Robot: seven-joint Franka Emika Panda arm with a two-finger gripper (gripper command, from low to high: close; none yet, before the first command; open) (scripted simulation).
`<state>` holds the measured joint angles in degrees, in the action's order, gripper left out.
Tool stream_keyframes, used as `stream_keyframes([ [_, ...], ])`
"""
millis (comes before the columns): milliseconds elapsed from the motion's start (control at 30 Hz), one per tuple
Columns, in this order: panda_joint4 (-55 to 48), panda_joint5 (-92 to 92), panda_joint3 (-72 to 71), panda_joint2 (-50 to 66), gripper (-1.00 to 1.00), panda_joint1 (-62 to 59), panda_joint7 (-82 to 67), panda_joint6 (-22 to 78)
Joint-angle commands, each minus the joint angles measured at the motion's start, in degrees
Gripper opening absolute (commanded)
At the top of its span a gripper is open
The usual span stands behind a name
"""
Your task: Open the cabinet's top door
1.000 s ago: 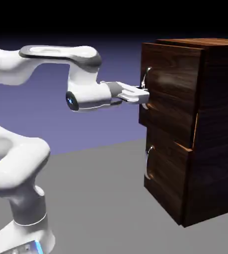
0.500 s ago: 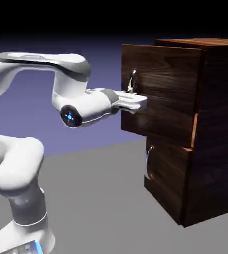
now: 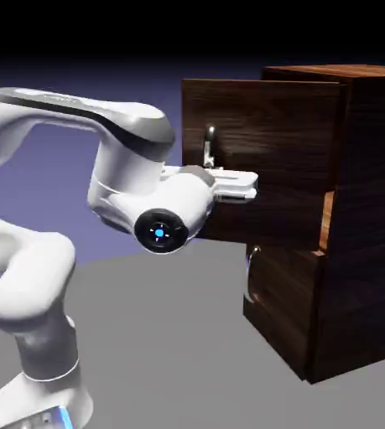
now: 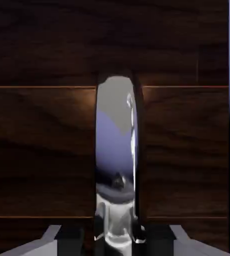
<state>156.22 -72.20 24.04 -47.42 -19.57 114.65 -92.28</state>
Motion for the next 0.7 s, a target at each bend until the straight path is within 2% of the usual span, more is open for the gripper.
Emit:
stream_keyframes([
  [0, -1.7, 1.8, 1.9, 1.9, -1.00, 0.6, -0.5, 2.6],
  [567, -33.3, 15.6, 25.7, 36.5, -1.00, 14.6, -14.2, 42.9],
  [600, -33.3, 15.6, 25.7, 36.5, 1.00, 14.6, -14.2, 42.9],
  [667, -35.1, 15.4, 27.0, 38.7, 1.00, 14.5, -15.3, 44.8],
])
